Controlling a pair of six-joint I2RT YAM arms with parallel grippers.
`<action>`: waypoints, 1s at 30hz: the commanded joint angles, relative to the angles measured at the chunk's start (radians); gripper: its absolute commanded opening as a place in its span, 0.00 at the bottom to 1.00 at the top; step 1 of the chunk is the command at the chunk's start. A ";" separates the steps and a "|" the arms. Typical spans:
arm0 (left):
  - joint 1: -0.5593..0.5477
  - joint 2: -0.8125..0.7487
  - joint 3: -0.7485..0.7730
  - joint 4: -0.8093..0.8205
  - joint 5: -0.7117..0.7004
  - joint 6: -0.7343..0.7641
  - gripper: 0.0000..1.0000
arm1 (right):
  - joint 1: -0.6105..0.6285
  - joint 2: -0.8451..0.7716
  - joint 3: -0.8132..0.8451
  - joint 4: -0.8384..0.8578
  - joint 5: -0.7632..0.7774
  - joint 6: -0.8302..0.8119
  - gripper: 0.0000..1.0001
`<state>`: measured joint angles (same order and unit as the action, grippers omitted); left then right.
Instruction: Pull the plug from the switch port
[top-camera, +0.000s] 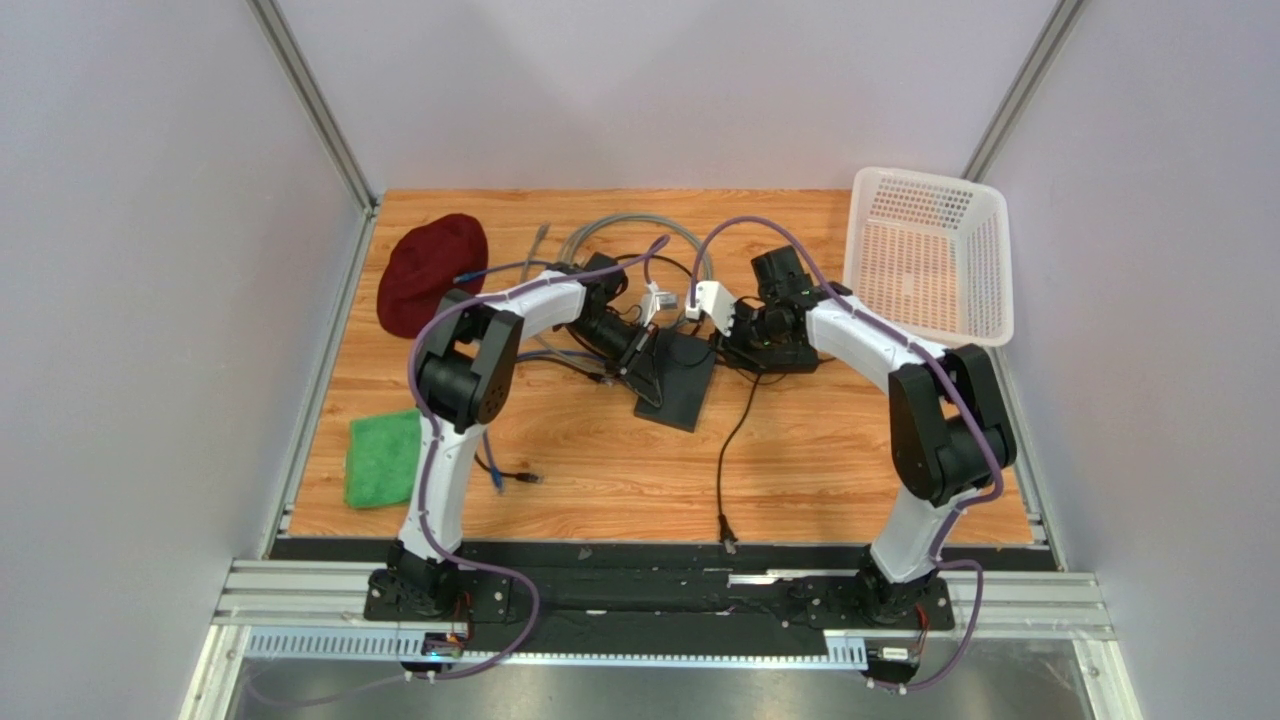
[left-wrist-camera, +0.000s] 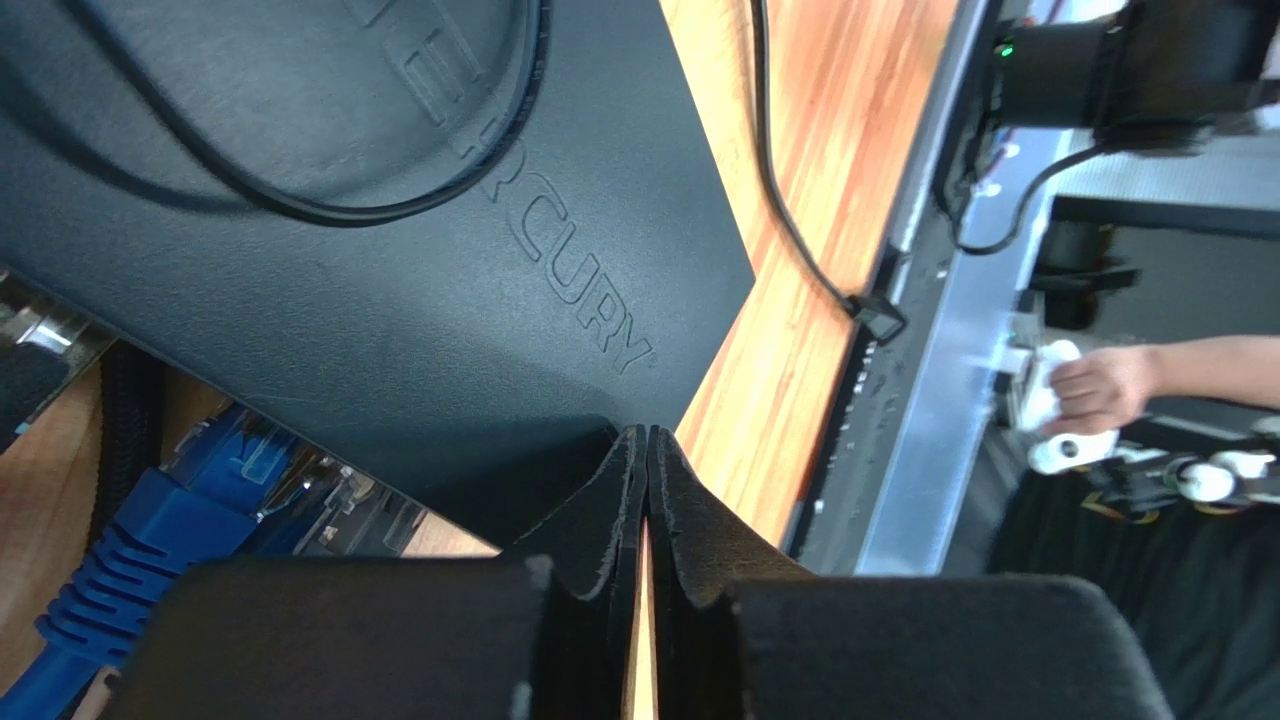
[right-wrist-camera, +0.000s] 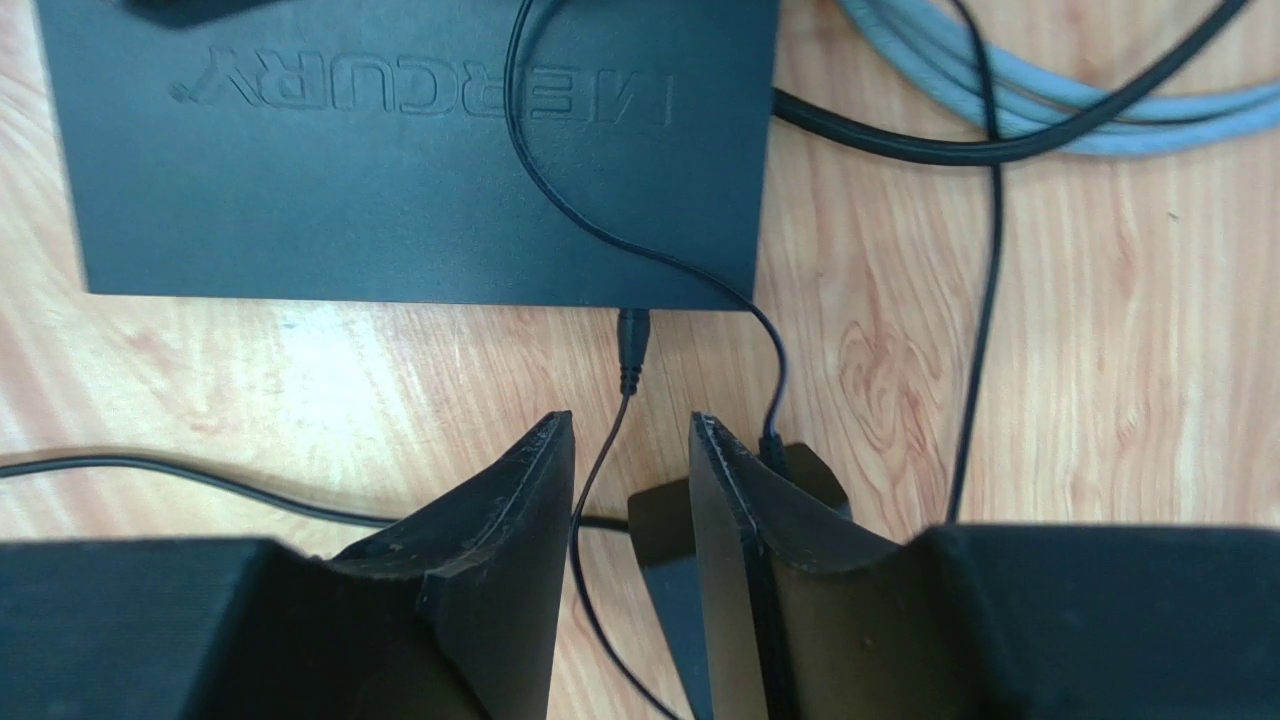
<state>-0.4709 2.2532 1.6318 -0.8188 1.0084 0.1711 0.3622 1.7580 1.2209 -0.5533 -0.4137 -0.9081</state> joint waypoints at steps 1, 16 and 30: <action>0.018 0.037 0.026 0.036 0.056 -0.034 0.04 | 0.011 0.027 -0.023 0.087 0.015 -0.104 0.38; 0.040 0.092 0.057 0.046 0.130 -0.090 0.00 | 0.053 0.100 -0.009 0.145 0.070 -0.130 0.40; 0.051 0.094 0.057 0.049 0.111 -0.096 0.00 | 0.064 0.166 0.057 0.107 0.075 -0.173 0.06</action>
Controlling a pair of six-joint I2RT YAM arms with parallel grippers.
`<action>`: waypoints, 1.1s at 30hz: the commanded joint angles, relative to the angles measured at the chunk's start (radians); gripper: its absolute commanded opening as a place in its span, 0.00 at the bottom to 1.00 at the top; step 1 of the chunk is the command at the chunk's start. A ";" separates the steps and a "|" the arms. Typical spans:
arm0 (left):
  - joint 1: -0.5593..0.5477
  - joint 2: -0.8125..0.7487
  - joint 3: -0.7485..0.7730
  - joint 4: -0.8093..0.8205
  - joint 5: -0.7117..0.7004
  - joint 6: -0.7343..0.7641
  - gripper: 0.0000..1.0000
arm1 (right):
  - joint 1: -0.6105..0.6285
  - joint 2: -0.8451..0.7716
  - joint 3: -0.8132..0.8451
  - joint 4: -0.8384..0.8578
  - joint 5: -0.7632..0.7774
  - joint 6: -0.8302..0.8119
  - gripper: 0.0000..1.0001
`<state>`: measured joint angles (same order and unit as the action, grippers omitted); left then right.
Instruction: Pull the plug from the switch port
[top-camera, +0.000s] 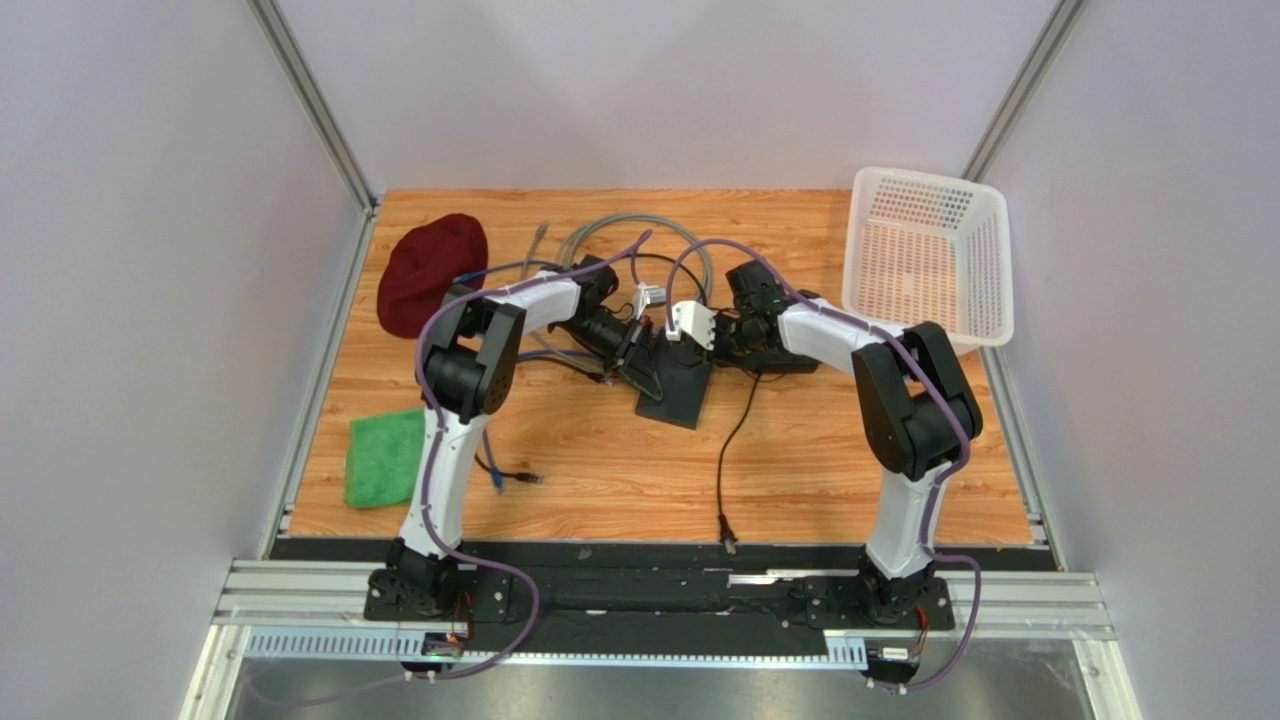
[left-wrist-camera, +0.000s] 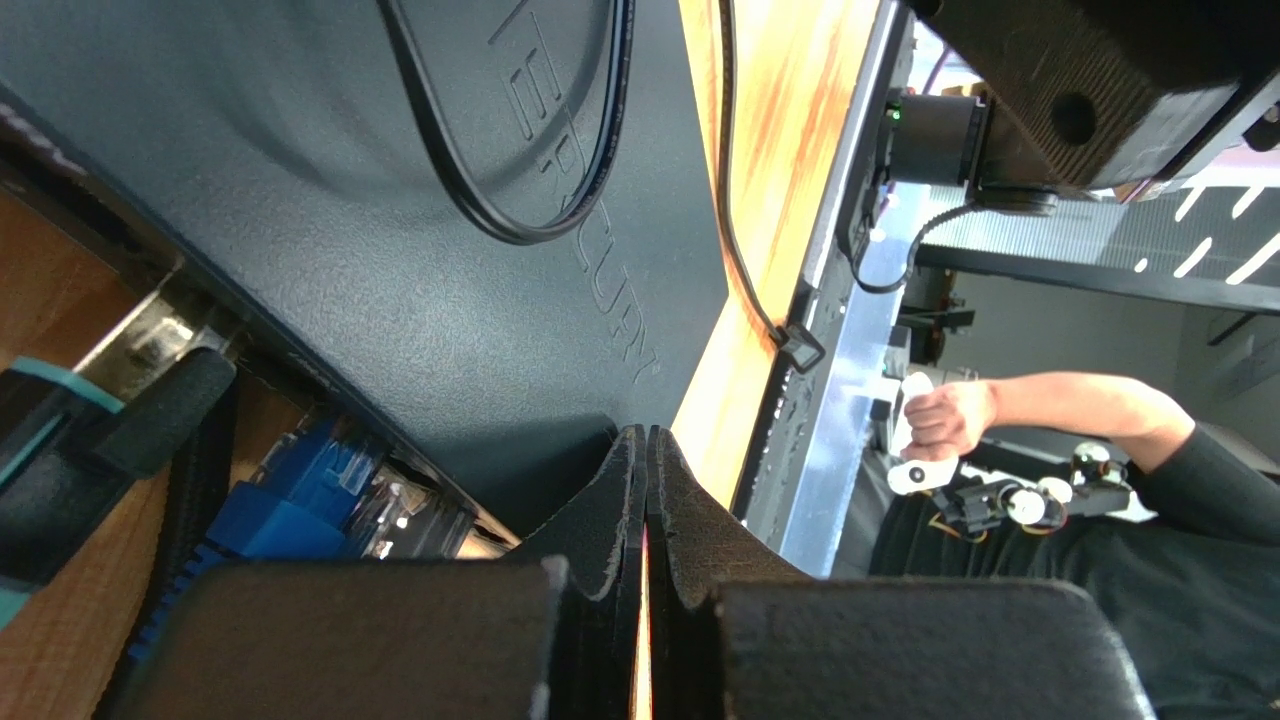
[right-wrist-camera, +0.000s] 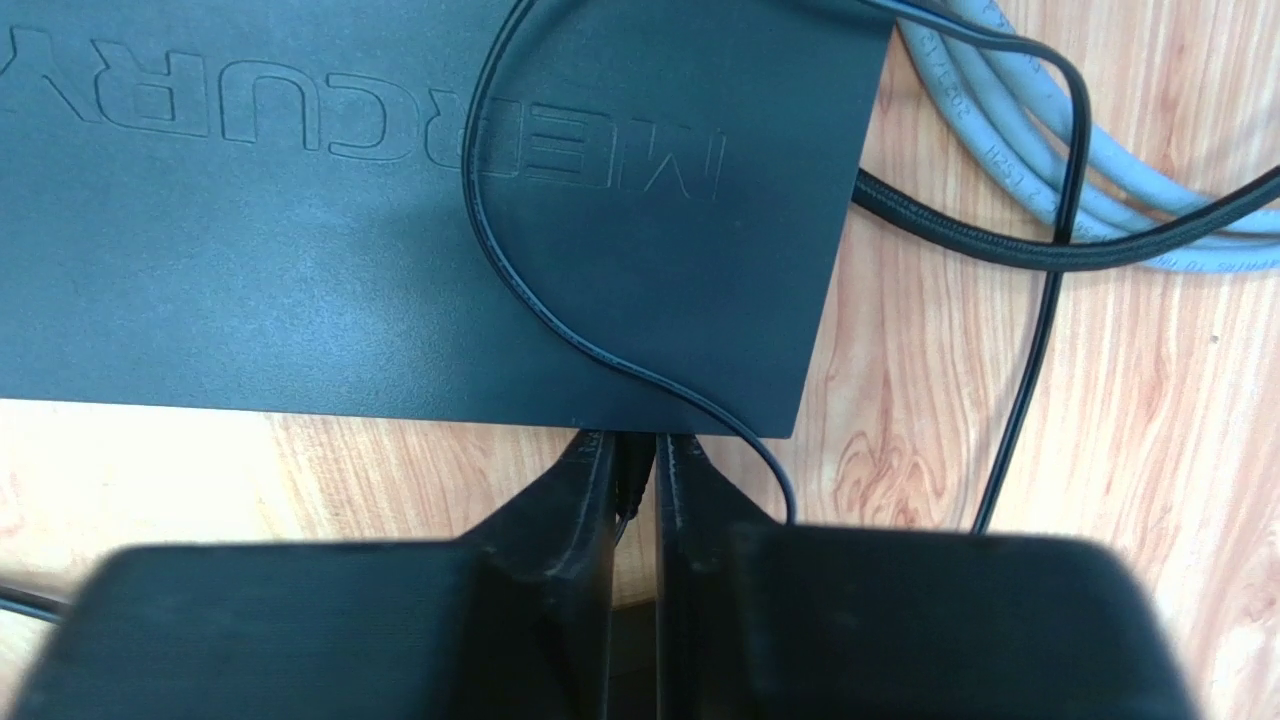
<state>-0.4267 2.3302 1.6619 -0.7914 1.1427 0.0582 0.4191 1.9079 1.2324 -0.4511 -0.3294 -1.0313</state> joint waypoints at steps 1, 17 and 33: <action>0.006 0.017 0.027 0.021 -0.026 0.017 0.00 | 0.006 0.019 0.067 -0.048 -0.013 -0.053 0.01; 0.006 0.018 0.025 0.024 -0.034 0.011 0.00 | 0.000 -0.020 -0.021 0.024 0.058 0.014 0.00; 0.006 0.018 0.024 0.032 -0.051 0.003 0.00 | -0.025 0.129 0.213 -0.331 -0.037 0.149 0.00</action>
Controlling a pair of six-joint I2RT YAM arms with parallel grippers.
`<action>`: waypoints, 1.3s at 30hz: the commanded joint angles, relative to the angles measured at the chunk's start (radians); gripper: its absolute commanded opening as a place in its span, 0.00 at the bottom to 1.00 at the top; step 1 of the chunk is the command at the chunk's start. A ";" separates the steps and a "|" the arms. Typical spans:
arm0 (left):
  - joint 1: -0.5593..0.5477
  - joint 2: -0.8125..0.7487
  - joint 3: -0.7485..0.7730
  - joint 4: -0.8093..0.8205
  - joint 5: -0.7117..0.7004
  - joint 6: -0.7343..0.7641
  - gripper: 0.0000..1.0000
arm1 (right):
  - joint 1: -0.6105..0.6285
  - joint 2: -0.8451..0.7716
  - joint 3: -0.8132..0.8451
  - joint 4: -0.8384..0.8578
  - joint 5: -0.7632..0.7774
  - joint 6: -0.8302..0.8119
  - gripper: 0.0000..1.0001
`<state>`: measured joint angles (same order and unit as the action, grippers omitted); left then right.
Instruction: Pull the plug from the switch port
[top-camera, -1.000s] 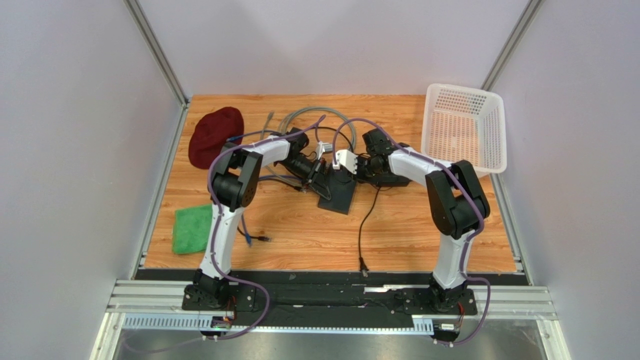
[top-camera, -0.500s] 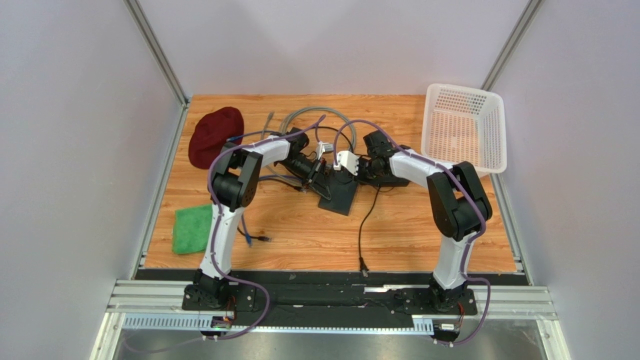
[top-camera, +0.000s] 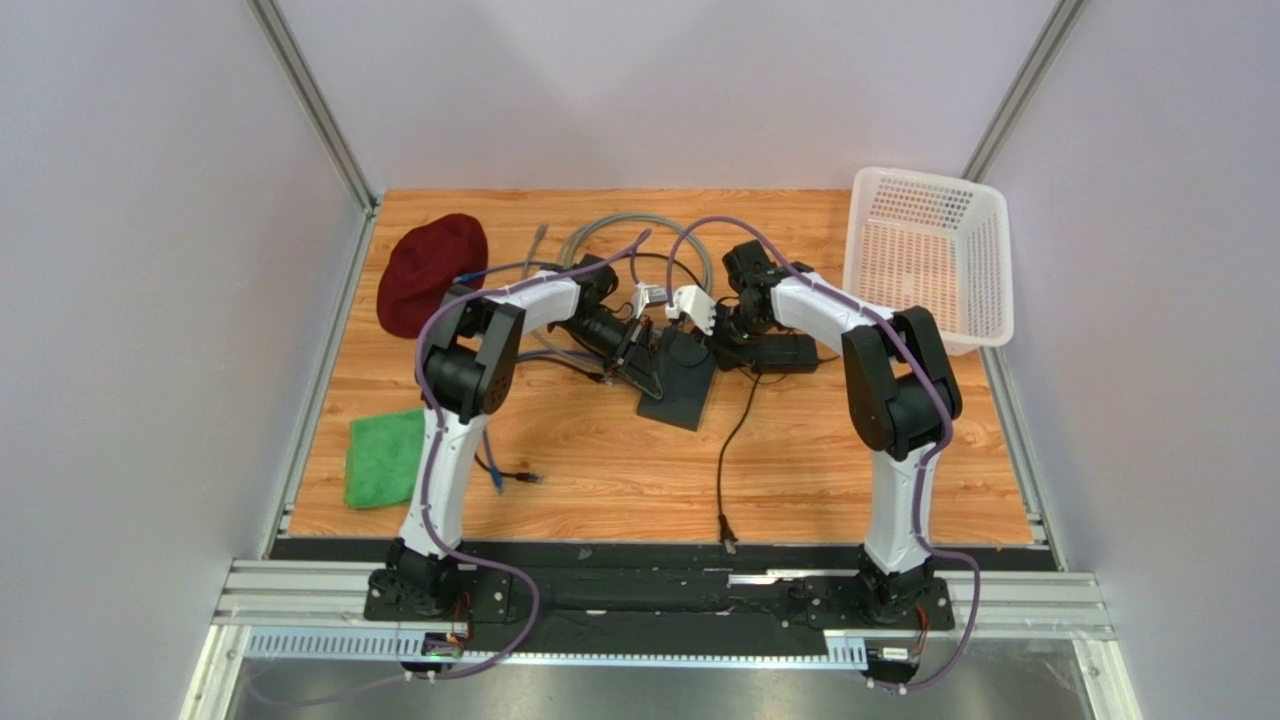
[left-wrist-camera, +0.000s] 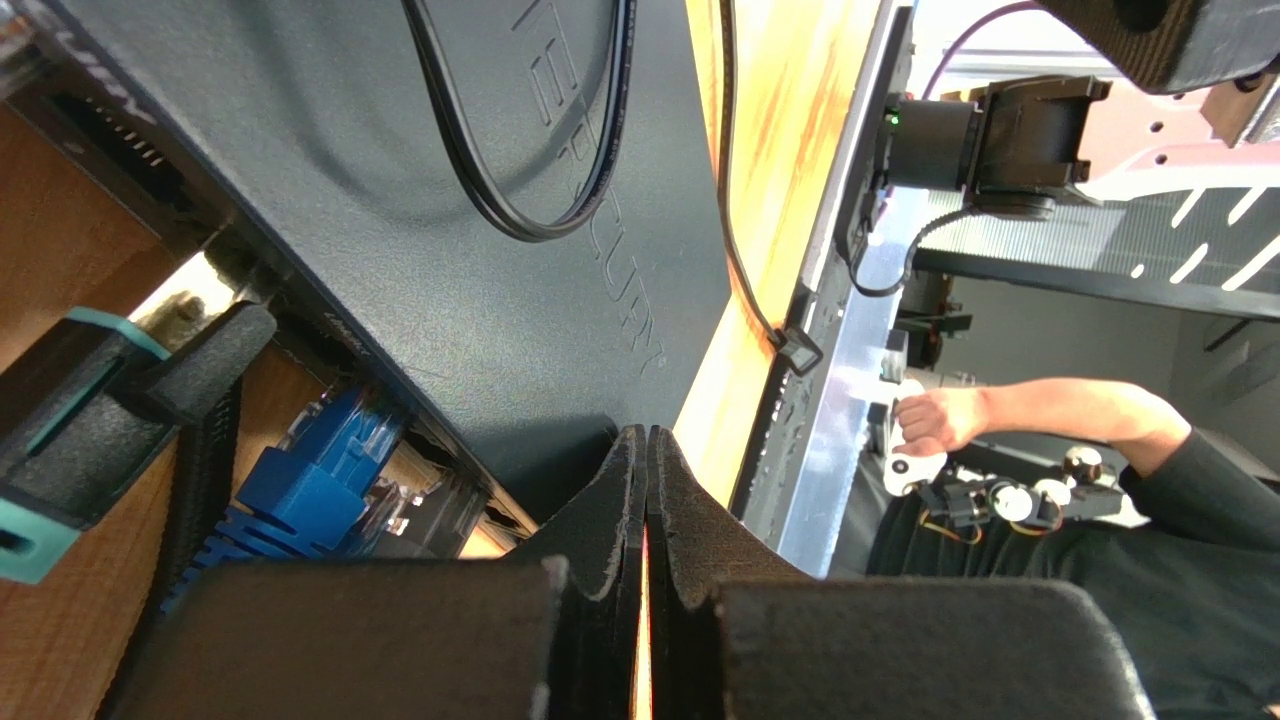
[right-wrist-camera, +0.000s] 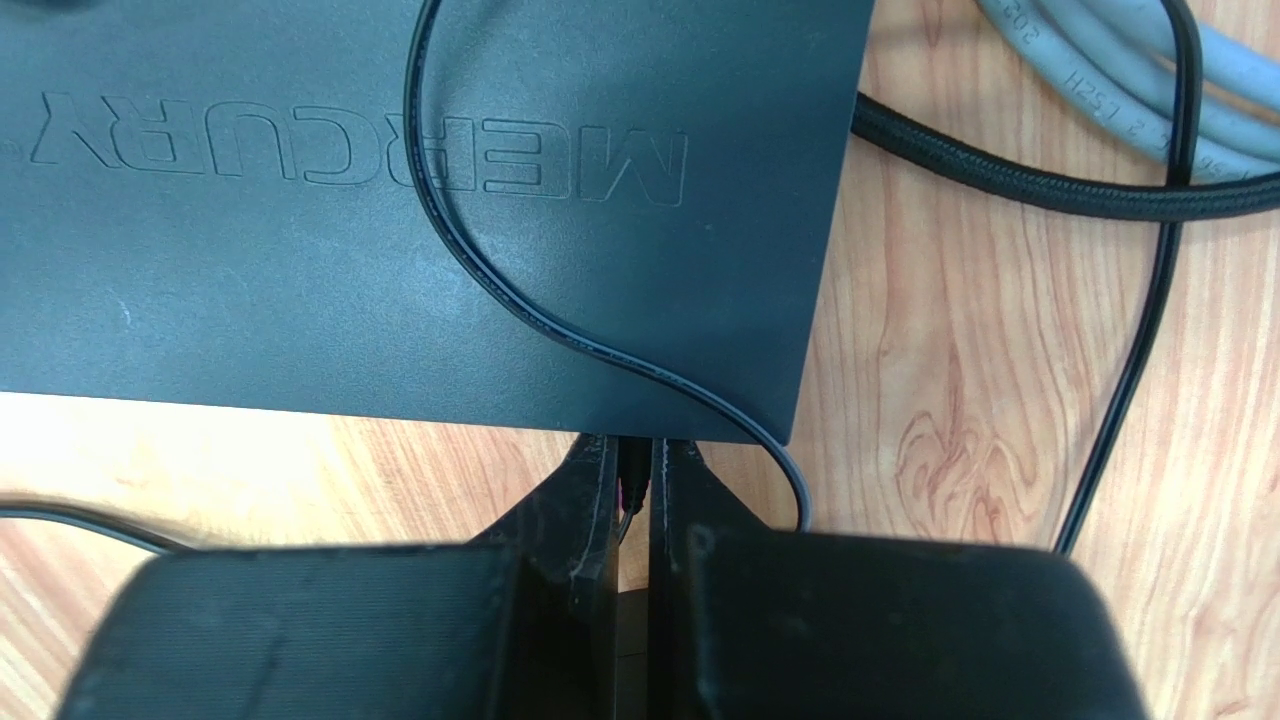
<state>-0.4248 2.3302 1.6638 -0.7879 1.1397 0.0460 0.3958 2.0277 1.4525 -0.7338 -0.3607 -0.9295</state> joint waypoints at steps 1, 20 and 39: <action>0.004 0.018 0.022 0.029 -0.047 0.017 0.00 | 0.000 0.011 -0.007 -0.058 -0.010 0.041 0.00; 0.004 0.014 0.019 0.032 -0.075 0.017 0.00 | -0.002 0.108 0.036 -0.161 0.066 0.133 0.00; 0.004 0.012 0.019 0.035 -0.077 0.014 0.00 | -0.002 -0.046 -0.231 0.315 0.467 0.311 0.00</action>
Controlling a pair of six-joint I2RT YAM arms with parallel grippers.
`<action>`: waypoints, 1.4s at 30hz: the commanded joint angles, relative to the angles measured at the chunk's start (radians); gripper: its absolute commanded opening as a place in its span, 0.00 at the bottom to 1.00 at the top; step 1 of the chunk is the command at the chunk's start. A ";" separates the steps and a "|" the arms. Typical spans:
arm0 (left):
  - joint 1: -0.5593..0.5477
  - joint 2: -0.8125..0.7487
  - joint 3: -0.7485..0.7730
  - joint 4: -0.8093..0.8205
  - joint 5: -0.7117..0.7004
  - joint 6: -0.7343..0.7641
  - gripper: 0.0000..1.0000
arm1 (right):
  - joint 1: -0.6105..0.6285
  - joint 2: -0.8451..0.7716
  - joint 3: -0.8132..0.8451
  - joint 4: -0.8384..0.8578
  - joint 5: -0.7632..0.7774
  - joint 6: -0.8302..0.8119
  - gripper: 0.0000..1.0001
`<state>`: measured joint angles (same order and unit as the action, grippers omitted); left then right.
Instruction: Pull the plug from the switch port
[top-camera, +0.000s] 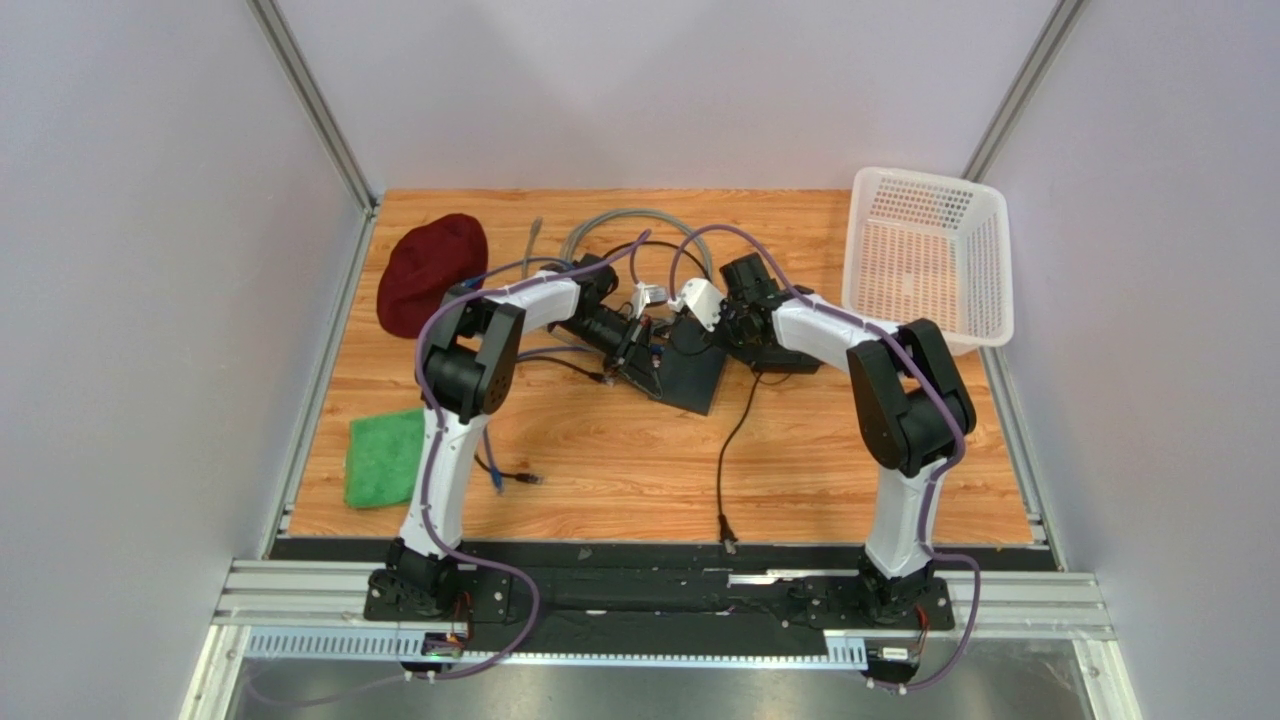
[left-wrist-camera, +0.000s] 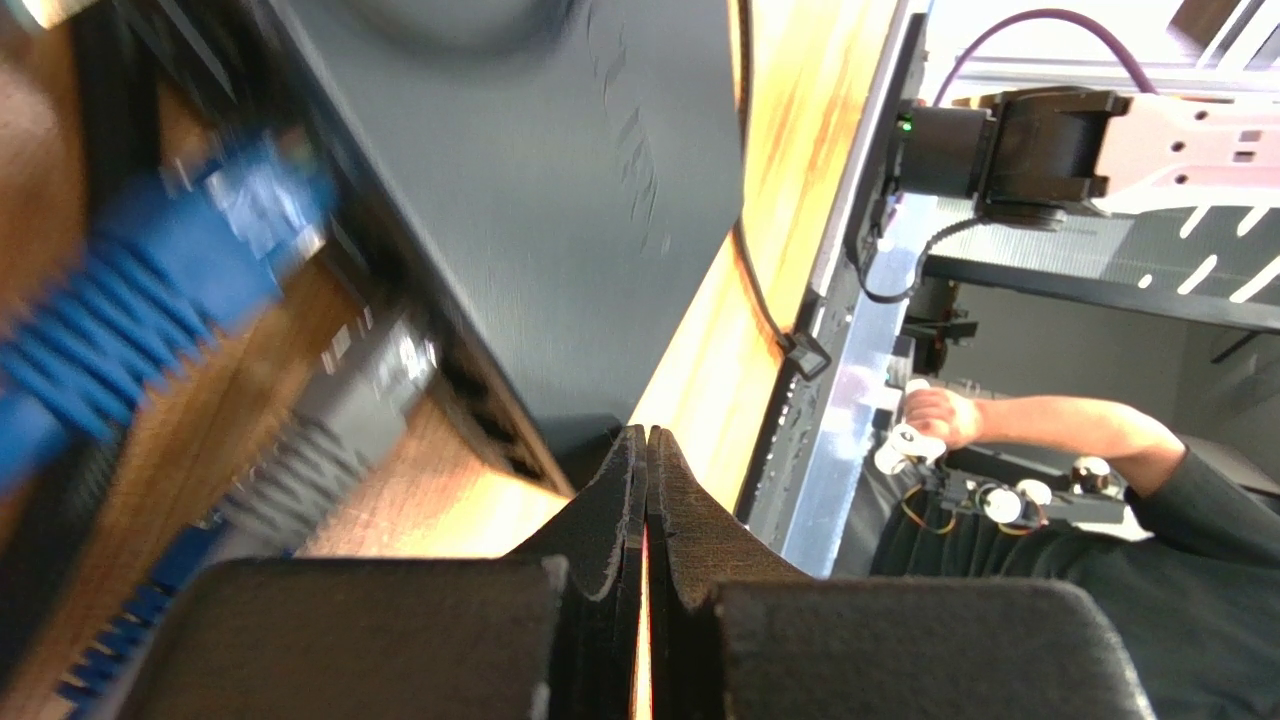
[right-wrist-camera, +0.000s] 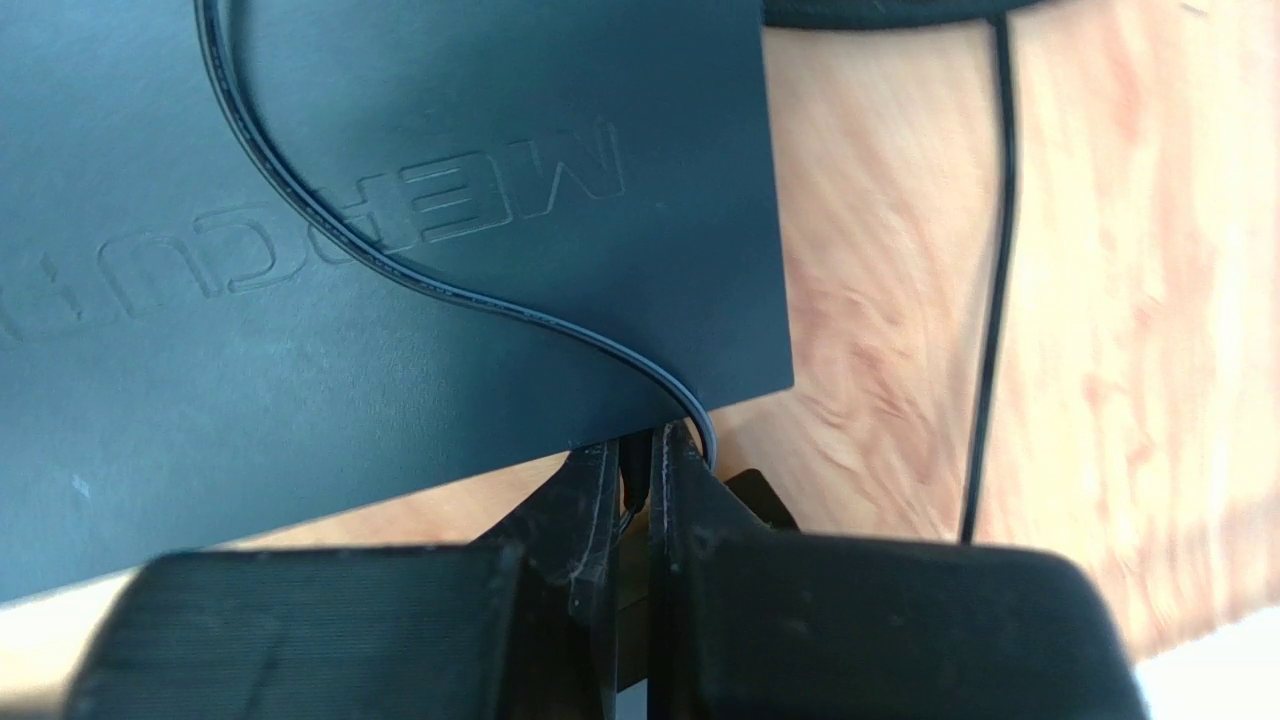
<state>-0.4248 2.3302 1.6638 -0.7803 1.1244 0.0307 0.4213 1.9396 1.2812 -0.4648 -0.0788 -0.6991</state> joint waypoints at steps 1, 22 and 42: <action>0.004 0.012 0.019 0.029 -0.060 0.029 0.00 | -0.023 0.041 -0.065 0.046 0.176 0.087 0.00; 0.046 -0.120 0.036 0.105 0.151 -0.073 0.00 | 0.094 0.045 -0.014 -0.126 -0.038 0.081 0.00; -0.006 0.017 0.111 0.049 -0.348 -0.189 0.00 | 0.042 0.177 0.175 -0.518 -0.466 0.211 0.00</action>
<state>-0.4381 2.2917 1.7554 -0.7364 0.8509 -0.1303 0.4847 2.0464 1.4784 -0.8036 -0.3725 -0.5652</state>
